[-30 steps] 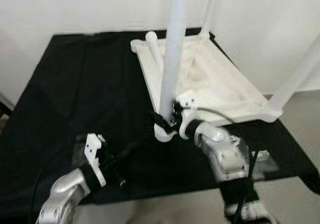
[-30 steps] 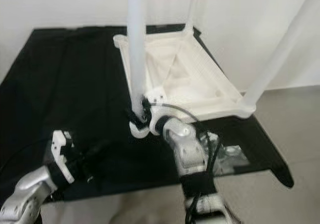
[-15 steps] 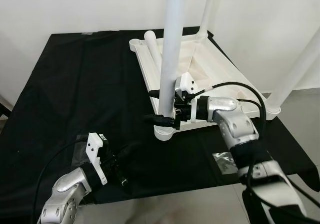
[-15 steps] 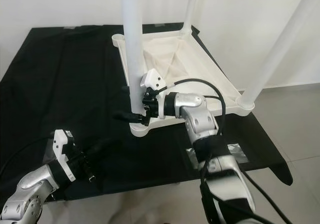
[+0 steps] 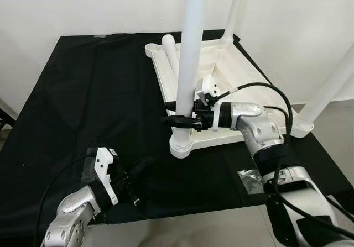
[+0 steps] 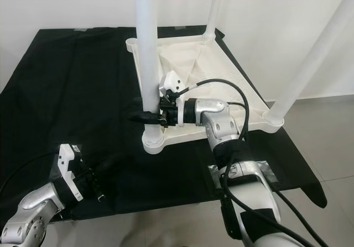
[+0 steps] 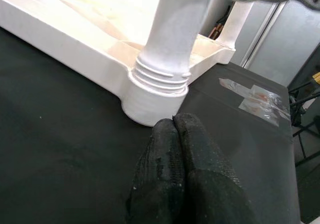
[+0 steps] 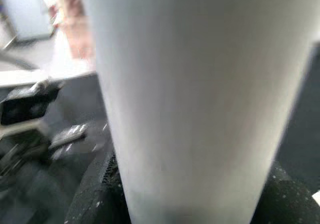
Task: Building children table
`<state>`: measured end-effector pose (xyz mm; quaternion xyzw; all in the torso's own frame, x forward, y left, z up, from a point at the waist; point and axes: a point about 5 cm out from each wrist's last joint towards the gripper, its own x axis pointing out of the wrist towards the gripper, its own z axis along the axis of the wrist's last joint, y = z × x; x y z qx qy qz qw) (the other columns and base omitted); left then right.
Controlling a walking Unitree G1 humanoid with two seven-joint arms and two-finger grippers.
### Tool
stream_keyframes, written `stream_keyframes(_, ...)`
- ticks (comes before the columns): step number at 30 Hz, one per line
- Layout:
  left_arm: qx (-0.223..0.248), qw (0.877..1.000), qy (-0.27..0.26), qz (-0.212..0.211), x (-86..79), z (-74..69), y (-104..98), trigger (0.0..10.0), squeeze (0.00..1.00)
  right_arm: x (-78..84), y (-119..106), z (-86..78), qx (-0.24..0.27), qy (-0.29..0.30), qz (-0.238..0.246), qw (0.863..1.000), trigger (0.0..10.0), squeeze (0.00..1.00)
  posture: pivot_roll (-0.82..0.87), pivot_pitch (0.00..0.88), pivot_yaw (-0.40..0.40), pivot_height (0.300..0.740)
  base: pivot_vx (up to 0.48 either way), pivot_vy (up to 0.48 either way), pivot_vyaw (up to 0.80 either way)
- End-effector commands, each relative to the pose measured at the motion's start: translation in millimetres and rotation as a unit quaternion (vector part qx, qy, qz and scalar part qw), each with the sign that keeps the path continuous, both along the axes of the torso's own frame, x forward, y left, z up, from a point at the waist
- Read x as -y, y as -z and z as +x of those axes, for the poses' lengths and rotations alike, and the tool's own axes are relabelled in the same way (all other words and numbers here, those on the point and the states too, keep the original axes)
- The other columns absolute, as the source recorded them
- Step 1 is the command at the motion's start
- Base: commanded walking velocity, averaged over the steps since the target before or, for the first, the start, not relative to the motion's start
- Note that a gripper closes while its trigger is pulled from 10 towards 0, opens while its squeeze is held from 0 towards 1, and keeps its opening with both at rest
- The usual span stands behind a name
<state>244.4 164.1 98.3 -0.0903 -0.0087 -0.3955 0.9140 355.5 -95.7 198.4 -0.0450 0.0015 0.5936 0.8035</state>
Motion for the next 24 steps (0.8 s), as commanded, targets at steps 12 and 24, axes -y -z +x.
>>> stream_keyframes(12, -0.004, 1.000, 0.000, 0.004, -3.4, -2.6, 3, 10.0, 0.00, -27.4, 70, -36.5, -0.080, 0.386, -0.009, 0.919, 0.0, 0.00, -0.01, 0.081, -0.054, 0.740, 0.000, 0.000, 0.00)
stream_keyframes(24, -0.002, 1.000, -0.001, 0.001, -1.8, -1.2, 2, 10.0, 0.00, -42.6, 22, -17.6, -0.016, 0.240, 0.003, 0.971, 10.0, 1.00, 0.00, 0.079, -0.055, 0.740, 0.000, 0.000, 0.00)
